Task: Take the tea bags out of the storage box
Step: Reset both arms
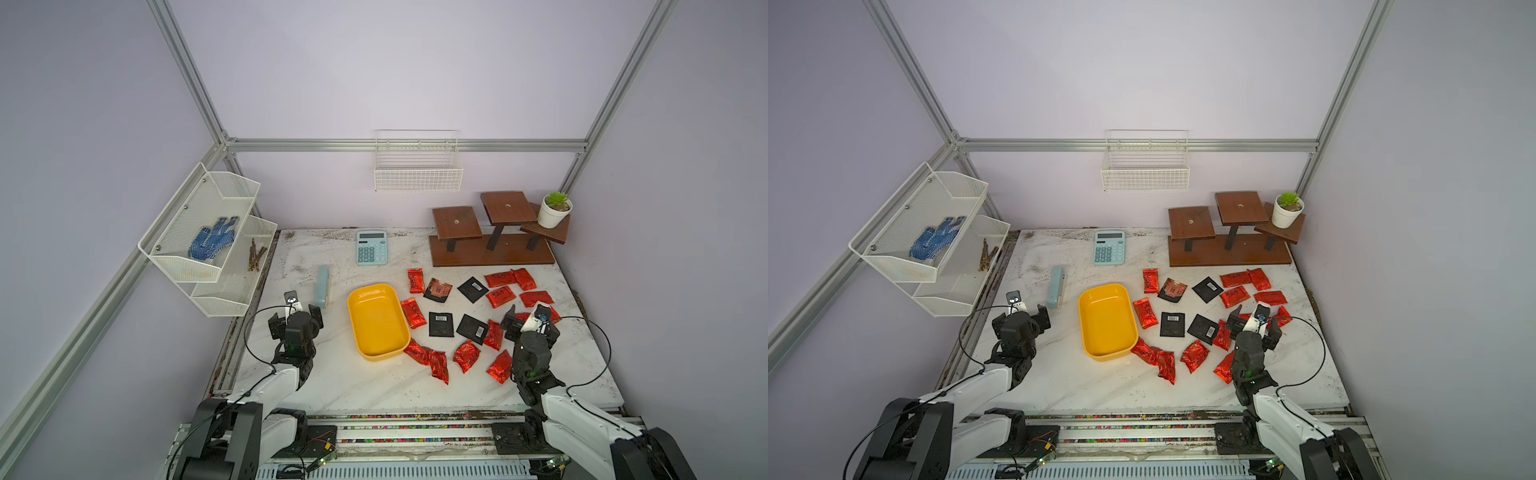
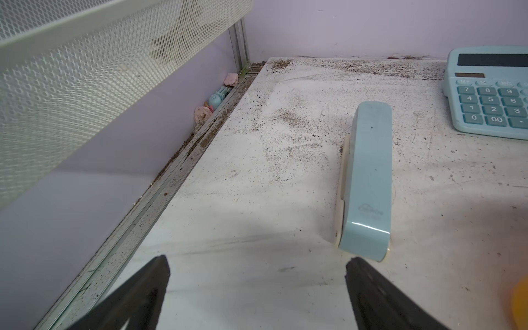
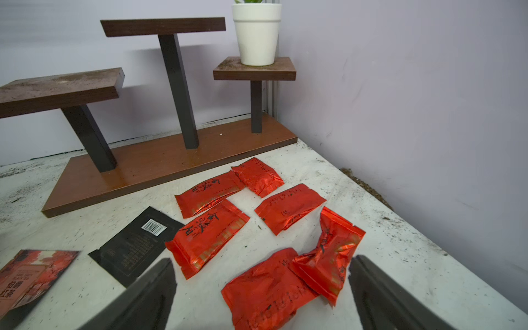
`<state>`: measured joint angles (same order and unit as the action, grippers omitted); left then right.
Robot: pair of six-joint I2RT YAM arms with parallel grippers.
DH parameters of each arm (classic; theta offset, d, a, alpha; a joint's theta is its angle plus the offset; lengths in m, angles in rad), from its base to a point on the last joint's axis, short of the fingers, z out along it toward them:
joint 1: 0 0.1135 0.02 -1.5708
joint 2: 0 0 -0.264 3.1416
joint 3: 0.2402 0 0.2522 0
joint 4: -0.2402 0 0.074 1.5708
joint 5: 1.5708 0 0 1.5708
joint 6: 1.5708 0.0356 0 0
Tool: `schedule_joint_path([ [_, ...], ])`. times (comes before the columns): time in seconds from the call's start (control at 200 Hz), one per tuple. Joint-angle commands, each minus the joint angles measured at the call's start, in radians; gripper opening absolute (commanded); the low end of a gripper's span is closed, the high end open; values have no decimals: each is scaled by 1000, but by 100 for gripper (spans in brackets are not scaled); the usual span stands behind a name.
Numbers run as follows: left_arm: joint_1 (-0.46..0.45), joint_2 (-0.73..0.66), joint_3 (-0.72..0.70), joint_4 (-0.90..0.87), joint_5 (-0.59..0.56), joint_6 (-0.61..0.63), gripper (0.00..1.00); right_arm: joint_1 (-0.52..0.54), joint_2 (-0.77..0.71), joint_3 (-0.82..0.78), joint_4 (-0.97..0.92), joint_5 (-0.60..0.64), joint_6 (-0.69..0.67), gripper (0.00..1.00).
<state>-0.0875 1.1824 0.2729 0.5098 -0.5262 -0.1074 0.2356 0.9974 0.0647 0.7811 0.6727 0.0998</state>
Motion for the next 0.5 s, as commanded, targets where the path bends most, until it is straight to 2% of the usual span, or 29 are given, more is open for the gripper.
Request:
schedule_joint_path([
  [0.0, 24, 74, 6, 278, 80, 55, 100, -19, 141, -27, 387, -11, 11, 99],
  [0.08, 34, 130, 8, 373, 102, 70, 100, -32, 266, -37, 577, -44, -6, 99],
  [0.205, 70, 276, -12, 540, 156, 33, 100, -53, 417, -17, 706, -80, -40, 99],
  [0.275, 74, 382, -21, 668, 170, 49, 100, -62, 530, -20, 859, -101, -57, 99],
  [0.31, 74, 413, -18, 714, 176, 66, 100, -62, 562, -2, 858, -119, -75, 99],
  [0.345, 75, 406, 0, 670, 180, 61, 100, -62, 552, 16, 805, -161, -84, 99],
  [0.44, 73, 364, 99, 403, 184, 44, 100, -61, 551, 84, 620, -272, -121, 100],
  [0.495, 74, 375, 110, 400, 188, 51, 100, -58, 574, 104, 630, -285, -138, 100],
])
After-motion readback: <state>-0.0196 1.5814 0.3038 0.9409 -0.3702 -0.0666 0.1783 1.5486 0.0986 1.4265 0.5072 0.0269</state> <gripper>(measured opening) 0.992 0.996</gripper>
